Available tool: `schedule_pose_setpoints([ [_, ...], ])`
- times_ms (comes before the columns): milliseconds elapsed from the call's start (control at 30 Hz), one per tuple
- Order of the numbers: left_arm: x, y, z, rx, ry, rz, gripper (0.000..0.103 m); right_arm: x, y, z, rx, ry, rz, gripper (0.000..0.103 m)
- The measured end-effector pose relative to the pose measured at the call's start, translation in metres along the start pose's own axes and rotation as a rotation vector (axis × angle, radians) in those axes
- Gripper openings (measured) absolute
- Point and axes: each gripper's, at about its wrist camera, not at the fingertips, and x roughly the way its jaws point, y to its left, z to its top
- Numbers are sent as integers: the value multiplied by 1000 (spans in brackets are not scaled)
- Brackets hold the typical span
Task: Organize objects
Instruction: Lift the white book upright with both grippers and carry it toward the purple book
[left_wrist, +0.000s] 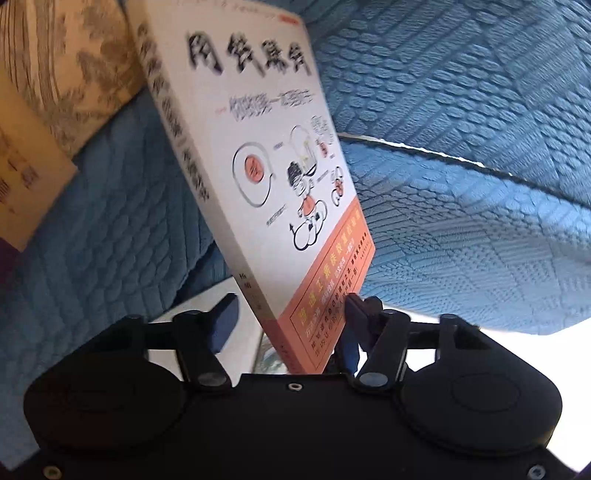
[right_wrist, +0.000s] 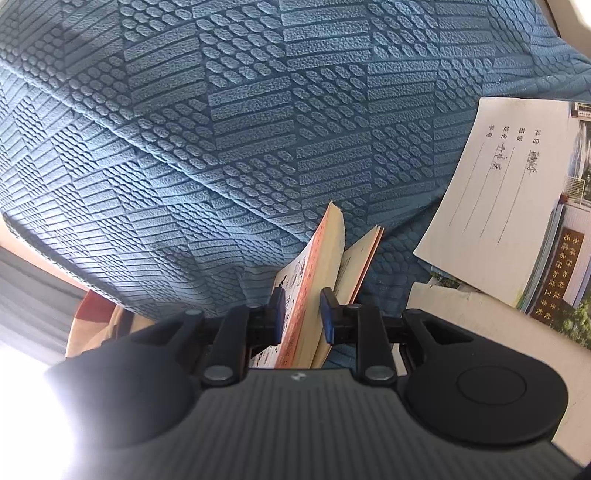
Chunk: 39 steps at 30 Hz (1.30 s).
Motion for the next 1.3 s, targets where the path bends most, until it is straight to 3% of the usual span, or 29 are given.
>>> schedule_pose_setpoints([
  [167, 7, -4, 1, 24, -36, 37, 45, 0, -4, -2, 26, 7, -6, 24],
  [367, -1, -5, 2, 2, -48, 12, 34, 0, -3, -3, 48, -2, -3, 24],
  [533, -8, -14, 2, 32, -68, 2, 16, -2, -9, -4, 95, 8, -18, 25],
  [700, -13, -33, 1, 118, -75, 55, 14, -5, -19, -10, 180, 30, -7, 25],
  [767, -16, -39, -1, 157, -88, 78, 15, -6, -21, -12, 207, 44, -17, 35],
  [833, -19, -42, -2, 177, -89, 85, 14, -7, -22, -15, 231, 56, 0, 56],
  [900, -19, -45, -3, 189, -90, 93, 15, -8, -23, -19, 268, 72, 28, 64],
  [1033, -21, -47, -3, 197, -93, 107, 14, 0, -22, -28, 308, 122, 90, 68],
  [1300, -30, -46, -1, 193, -115, 114, 14, 23, -30, -13, 333, 85, 25, 67],
])
